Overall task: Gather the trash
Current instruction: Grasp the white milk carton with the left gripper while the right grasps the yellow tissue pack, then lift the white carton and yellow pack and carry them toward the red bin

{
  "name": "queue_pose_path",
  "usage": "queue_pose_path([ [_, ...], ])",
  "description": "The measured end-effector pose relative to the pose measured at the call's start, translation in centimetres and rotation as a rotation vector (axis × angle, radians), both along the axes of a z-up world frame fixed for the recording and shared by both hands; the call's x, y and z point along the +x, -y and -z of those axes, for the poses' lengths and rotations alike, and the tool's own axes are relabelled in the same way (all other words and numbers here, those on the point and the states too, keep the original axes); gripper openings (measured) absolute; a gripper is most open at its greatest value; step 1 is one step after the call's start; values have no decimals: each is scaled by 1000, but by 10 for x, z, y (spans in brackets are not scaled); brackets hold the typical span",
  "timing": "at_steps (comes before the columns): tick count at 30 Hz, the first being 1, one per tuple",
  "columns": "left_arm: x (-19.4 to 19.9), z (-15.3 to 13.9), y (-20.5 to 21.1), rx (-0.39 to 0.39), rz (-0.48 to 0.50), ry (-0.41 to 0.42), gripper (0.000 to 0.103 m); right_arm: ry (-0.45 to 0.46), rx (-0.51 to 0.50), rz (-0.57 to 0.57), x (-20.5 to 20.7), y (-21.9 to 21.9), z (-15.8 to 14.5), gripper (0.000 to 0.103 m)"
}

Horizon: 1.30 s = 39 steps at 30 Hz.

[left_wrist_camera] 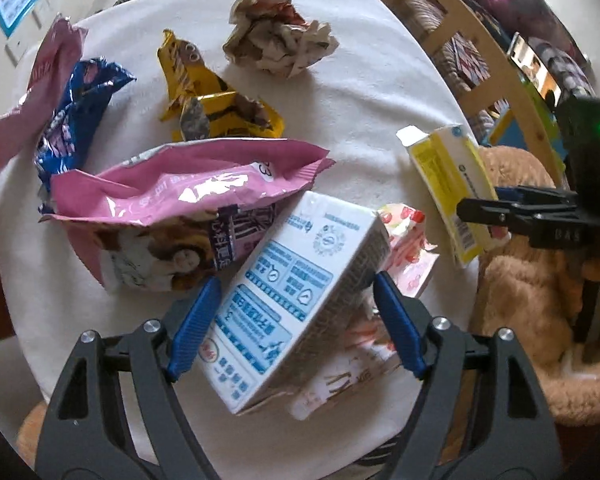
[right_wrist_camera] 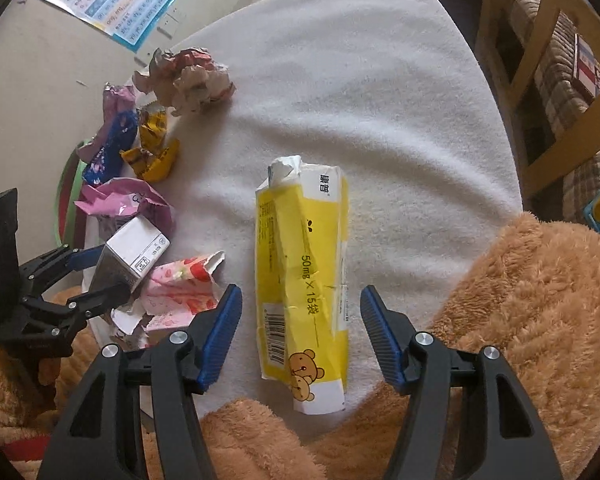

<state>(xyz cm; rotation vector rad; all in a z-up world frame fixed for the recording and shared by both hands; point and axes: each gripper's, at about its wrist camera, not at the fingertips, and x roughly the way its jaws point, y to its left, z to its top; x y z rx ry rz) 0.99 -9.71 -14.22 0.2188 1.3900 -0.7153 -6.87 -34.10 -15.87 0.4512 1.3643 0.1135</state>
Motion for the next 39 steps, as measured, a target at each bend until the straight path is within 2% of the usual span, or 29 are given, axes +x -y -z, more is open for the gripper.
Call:
queue_pose_path([
  [10, 1, 13, 9, 20, -17, 1, 77, -15, -38, -15, 8, -13, 6, 60],
  [14, -2, 9, 9, 26, -19, 34, 75, -15, -46, -18, 10, -14, 7, 60],
  [17, -6, 3, 8, 24, -18, 57, 70, -12, -51, -20, 10, -15, 7, 56],
  [19, -7, -3, 5, 8, -34, 66, 69, -14, -48, -23, 9, -14, 8, 42],
  [24, -4, -19, -2, -32, -79, 100, 68, -4, -43, -24, 9, -14, 6, 33],
  [32, -1, -43, -11, -81, -135, 150, 65, 36, -65, -23, 8, -13, -2, 30],
  [39, -1, -53, -15, -108, -186, 165, 63, 83, -90, -54, 20, -26, -13, 30],
])
